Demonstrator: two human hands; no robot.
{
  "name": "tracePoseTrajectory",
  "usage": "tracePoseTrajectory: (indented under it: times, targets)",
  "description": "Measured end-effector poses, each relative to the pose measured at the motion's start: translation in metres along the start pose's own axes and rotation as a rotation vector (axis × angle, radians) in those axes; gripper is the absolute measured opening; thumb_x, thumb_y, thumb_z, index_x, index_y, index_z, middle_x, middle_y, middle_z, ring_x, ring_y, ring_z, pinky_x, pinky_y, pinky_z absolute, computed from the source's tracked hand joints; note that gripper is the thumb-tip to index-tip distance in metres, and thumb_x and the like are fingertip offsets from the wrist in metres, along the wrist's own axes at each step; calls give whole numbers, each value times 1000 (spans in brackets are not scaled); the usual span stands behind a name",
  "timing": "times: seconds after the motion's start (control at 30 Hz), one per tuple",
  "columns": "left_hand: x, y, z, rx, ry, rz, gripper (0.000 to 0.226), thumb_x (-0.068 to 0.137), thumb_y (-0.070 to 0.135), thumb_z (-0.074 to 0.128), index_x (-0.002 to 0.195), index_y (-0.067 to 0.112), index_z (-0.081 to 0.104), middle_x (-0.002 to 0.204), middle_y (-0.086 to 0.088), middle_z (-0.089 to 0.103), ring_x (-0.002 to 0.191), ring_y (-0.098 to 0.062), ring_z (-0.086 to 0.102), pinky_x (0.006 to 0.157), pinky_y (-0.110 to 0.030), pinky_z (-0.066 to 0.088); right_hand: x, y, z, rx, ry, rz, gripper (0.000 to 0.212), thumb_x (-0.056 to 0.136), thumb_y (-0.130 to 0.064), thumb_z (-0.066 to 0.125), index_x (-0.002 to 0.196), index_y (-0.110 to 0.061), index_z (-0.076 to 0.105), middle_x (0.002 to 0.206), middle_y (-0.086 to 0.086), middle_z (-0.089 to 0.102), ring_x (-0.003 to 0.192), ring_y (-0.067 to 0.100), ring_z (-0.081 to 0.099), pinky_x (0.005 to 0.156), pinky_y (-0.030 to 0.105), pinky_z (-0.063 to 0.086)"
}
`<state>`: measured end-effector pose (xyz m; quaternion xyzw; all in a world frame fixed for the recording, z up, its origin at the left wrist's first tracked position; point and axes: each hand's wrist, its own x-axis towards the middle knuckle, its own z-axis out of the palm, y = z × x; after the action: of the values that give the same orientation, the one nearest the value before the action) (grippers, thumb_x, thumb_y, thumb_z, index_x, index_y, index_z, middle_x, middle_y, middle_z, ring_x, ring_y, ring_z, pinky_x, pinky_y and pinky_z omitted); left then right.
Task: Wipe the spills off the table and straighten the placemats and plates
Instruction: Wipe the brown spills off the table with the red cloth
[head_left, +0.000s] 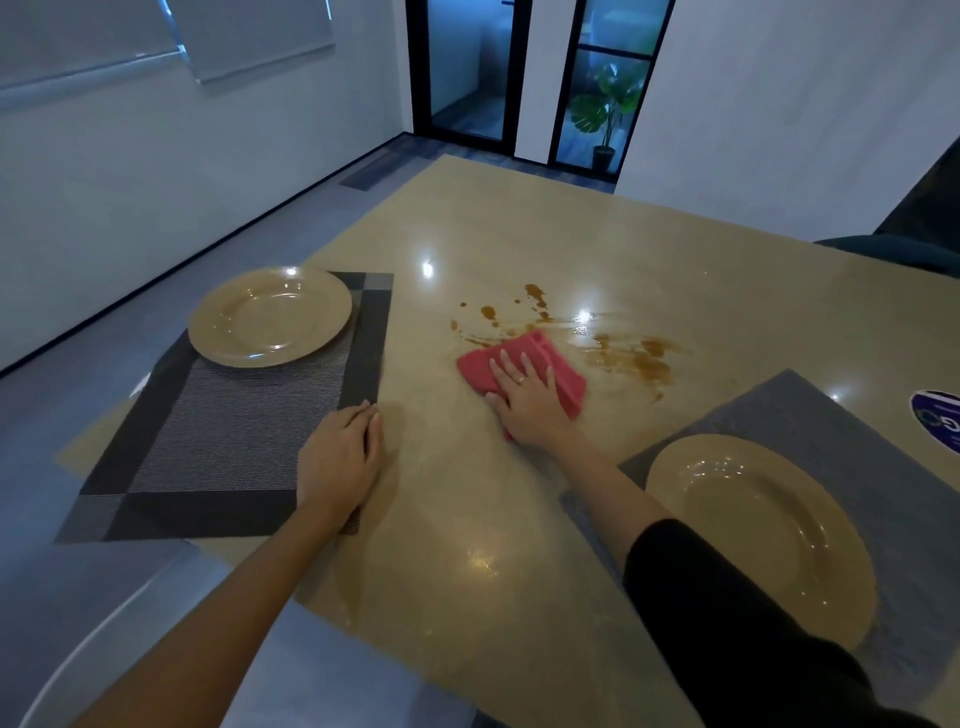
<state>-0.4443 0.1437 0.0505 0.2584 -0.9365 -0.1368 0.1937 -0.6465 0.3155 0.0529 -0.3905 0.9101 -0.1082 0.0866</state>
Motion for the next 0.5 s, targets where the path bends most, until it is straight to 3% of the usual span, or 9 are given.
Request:
tracePoseTrajectory:
  times: [0.1, 0.17, 0.27, 0.4, 0.5]
  targets:
    - [9, 1, -1, 69, 22, 36, 46, 99, 35, 31, 98, 10, 69, 92, -3, 61, 82, -16, 55, 58, -30, 47, -29, -3, 6, 77, 45, -141, 50, 102, -39, 27, 150, -24, 21, 159, -5, 15, 148, 19, 3, 116, 43, -9]
    - [15, 0, 0, 127, 39, 51, 44, 99, 34, 30, 92, 11, 67, 87, -1, 55, 78, -16, 50, 54, -28, 40, -46, 9, 9, 137, 92, -129, 48, 102, -36, 31, 148, -25, 28, 157, -7, 21, 147, 15, 8, 117, 39, -7]
    - [20, -7, 3, 175, 65, 38, 43, 100, 34, 27, 93, 13, 64, 89, -2, 56, 80, -18, 50, 60, -31, 39, -43, 34, 4, 161, 161, 12, 46, 101, -34, 32, 147, -23, 31, 156, -4, 25, 147, 17, 10, 119, 41, -4]
    - [19, -10, 4, 157, 108, 34, 38, 99, 31, 28, 93, 15, 62, 90, -1, 58, 83, -20, 52, 69, -35, 37, 5, 36, -9, 178, 128, 209, 48, 102, -32, 29, 148, -20, 28, 158, 1, 19, 148, 26, 6, 118, 51, -5]
    - [19, -10, 6, 134, 101, 33, 37, 100, 31, 28, 97, 16, 61, 93, -1, 59, 86, -20, 52, 73, -36, 36, 32, 19, -8, 149, 97, 189, 49, 102, -33, 27, 149, -20, 26, 159, 1, 17, 147, 29, 5, 117, 53, -6]
